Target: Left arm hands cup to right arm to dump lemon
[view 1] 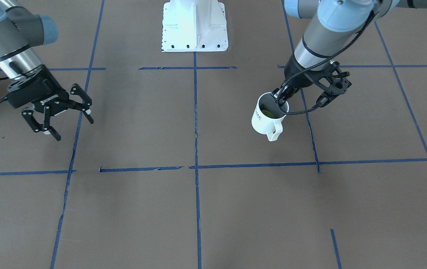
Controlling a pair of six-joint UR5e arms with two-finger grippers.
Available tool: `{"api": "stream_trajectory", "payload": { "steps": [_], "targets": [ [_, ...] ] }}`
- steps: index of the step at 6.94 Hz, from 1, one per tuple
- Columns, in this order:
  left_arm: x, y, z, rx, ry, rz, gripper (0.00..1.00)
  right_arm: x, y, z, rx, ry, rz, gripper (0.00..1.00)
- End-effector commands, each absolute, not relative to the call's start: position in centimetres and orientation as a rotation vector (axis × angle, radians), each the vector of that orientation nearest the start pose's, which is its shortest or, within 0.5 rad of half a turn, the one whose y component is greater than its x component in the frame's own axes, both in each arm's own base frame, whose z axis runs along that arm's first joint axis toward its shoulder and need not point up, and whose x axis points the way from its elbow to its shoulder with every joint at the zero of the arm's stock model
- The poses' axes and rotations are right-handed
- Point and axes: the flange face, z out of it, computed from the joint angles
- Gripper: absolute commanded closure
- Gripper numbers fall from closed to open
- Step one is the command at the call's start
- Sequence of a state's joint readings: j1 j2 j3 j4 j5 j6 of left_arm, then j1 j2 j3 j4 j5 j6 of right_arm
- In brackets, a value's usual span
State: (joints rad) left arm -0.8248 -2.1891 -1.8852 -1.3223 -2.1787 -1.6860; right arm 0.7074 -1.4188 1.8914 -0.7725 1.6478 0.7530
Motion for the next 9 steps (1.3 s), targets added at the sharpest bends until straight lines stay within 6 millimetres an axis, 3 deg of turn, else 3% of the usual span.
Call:
{"api": "stream_trajectory", "payload": {
  "steps": [1, 2, 3, 5, 7, 9],
  "targets": [
    [37.5, -49.5, 16.6, -0.416, 0.816, -0.823, 1.0, -39.7, -38.9, 26.9, 1.03, -0.974, -0.061, 0.0],
    [39.2, -49.8, 14.5, -0.443, 0.806, -0.851, 1.0, -43.6, -35.1, 23.6, 1.108, -0.984, -0.012, 0.0],
    [39.9, -50.5, 13.3, -0.465, 0.8, -0.898, 1.0, -45.8, -32.6, 22.5, 1.14, -0.977, -0.003, 0.0],
    [41.3, -51.7, 10.0, -0.51, 0.79, -0.988, 1.0, -46.4, -32.3, 22.8, 1.139, -0.968, -0.009, 0.0],
    [42.8, -53.4, 6.0, -0.563, 0.781, -1.085, 1.0, -47.6, -32.1, 21.2, 1.173, -0.956, -0.011, 0.0],
    [41.9, -51.6, 3.6, -0.59, 0.844, -0.981, 1.0, -48.1, -32.2, 21.0, 1.186, -0.943, -0.03, 0.0]
  ]
}}
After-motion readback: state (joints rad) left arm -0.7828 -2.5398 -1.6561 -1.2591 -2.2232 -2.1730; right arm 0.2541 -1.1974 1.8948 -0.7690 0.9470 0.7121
